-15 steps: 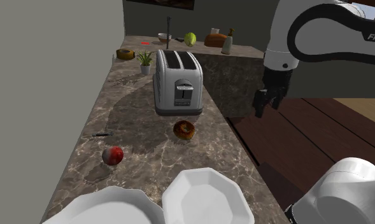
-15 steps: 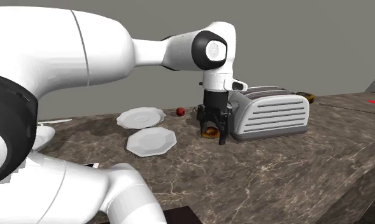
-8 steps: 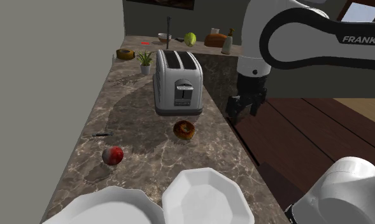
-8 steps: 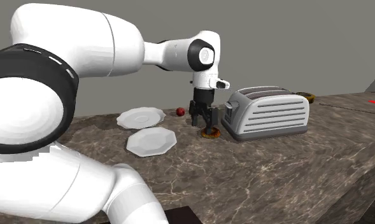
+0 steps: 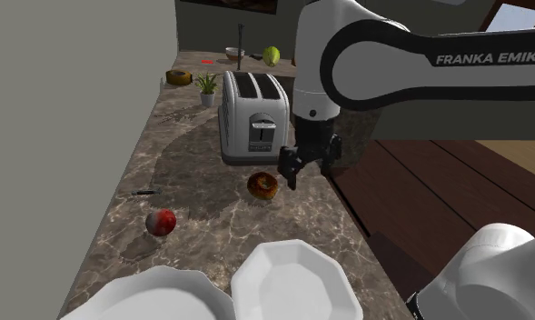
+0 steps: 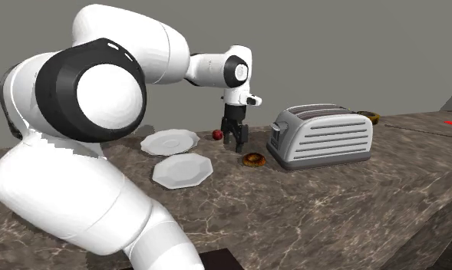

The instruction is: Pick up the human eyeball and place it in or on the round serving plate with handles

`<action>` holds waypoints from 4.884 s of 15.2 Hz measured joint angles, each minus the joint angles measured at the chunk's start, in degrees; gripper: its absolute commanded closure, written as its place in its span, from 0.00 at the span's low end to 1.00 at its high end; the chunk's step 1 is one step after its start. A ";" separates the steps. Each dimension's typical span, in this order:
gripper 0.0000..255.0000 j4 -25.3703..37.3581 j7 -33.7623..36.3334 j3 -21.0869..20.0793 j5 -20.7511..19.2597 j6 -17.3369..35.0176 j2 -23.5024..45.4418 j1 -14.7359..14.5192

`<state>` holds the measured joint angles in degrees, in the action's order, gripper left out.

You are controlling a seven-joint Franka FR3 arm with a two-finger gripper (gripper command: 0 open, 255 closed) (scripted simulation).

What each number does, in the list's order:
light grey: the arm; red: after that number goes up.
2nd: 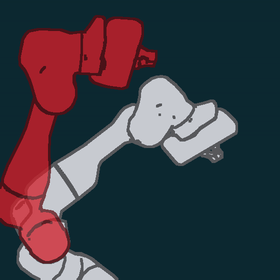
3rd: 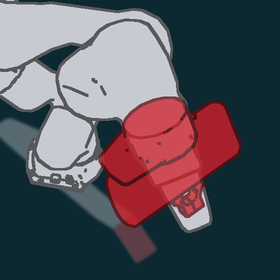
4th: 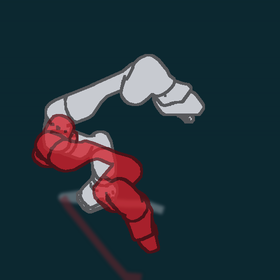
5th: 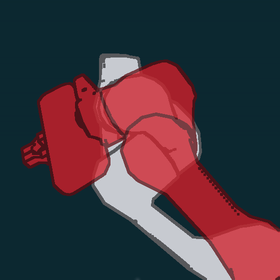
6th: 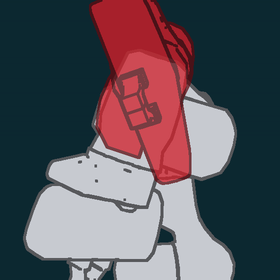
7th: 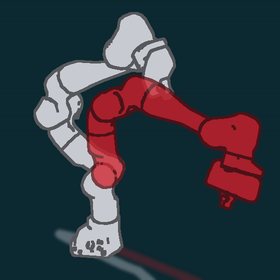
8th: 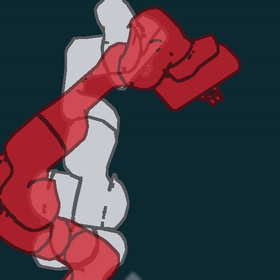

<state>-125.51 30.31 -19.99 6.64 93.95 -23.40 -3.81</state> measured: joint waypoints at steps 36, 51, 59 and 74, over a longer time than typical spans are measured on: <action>0.00 52.78 37.68 -10.56 -17.83 3.60 58.15 -17.41; 1.00 53.14 37.68 -10.57 -17.81 3.24 58.14 -17.46; 1.00 58.50 37.63 -10.78 -17.61 -2.18 57.87 -18.28; 1.00 57.79 42.47 -12.91 -15.56 -6.29 52.47 -20.83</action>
<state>-67.72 72.78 -32.91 -8.92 87.66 29.07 -24.64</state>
